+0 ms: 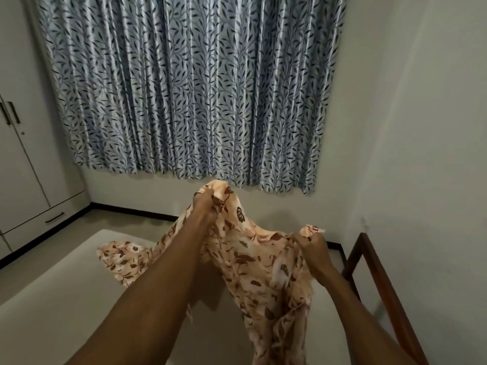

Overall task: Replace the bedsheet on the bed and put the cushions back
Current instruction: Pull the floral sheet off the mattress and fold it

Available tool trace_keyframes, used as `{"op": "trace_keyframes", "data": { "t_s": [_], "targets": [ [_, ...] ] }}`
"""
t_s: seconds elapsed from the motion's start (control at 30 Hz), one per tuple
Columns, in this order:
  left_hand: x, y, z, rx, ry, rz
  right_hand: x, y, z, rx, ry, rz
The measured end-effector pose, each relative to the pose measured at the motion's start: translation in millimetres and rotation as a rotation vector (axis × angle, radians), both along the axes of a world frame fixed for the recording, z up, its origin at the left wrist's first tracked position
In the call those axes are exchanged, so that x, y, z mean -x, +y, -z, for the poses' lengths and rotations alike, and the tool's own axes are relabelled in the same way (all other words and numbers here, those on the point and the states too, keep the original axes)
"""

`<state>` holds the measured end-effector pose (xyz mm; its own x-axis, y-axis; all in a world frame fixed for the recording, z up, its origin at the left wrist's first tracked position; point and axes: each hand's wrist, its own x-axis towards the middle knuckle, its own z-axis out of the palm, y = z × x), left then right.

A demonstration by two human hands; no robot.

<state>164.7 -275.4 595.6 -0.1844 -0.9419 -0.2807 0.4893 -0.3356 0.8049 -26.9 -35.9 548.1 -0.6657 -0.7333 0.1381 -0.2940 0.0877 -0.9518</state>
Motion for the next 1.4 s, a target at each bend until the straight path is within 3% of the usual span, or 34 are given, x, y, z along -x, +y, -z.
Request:
{"op": "trace_keyframes", "data": {
  "t_s": [0.2, 0.33, 0.47, 0.57, 0.67, 0.8, 0.87, 1.1, 1.2, 1.4],
  "targets": [
    [25, 58, -24, 0.328, -0.211, 0.405, -11, -22, -20, -0.033, 0.039, 0.093],
    [52, 92, -34, 0.551, -0.356, 0.594, -23, -33, -39, -0.156, 0.246, -0.033],
    [67, 121, -41, 0.68, -0.503, 0.647, -20, -43, -54, -0.286, 0.535, -0.008],
    [73, 121, -38, 0.694, -0.49, 0.65, -16, -42, -59, -0.236, 0.518, 0.064],
    [73, 124, -40, 0.577, -0.389, 0.661, -19, -38, -61, -0.144, 0.476, 0.109],
    [73, 113, -43, 0.107, -0.085, 0.507, -25, -28, -61, -0.051, 0.535, 0.101],
    [70, 100, -47, -0.035, 0.014, 0.383, -25, -19, -57, 0.003, 0.585, 0.088],
    [59, 60, -66, -0.214, 0.105, 0.205, 0, 22, -6, 0.061, 0.639, -0.009],
    [57, 45, -65, -0.25, 0.139, 0.156, 7, 37, 6, 0.067, 0.612, 0.045],
    [68, 54, -59, -0.204, 0.094, 0.124, 24, 42, 15, -0.049, 0.434, 0.114]
  ]
}}
